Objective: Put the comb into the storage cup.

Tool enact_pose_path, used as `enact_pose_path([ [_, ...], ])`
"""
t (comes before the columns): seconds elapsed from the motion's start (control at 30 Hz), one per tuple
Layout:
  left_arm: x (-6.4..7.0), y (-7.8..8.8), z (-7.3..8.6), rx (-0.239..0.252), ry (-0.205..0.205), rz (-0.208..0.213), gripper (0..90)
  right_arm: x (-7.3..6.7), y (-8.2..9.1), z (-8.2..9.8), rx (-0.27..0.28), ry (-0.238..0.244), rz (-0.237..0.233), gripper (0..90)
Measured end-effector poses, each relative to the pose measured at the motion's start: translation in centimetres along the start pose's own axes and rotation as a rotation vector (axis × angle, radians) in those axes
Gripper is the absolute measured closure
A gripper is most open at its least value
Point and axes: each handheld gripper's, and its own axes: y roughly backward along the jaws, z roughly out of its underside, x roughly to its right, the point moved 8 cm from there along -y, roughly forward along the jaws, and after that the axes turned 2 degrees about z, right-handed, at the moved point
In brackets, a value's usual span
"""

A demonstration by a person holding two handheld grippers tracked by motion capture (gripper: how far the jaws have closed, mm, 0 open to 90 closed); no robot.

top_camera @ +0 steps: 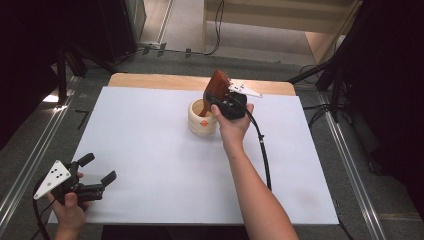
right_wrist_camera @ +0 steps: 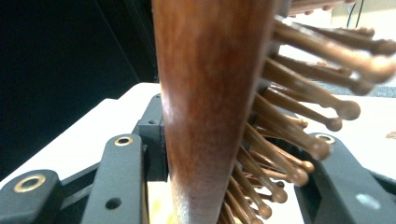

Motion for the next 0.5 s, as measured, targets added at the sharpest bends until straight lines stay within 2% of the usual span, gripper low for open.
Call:
enact_pose_path([
  [0.17,0.06,-0.07,0.02,-0.004,-0.008,0.000,0.0,0.10,-0.01,0.12,0.007,-0.015,-0.005,50.3],
  [0.3,0.06,-0.07,0.02,-0.003,-0.008,0.000,0.0,0.46,-0.17,0.34,0.014,-0.061,-0.017,50.2],
  [0.5,0.08,-0.10,0.05,-0.007,-0.011,-0.002,0.0,0.73,-0.25,0.62,0.011,-0.092,-0.029,49.8],
])
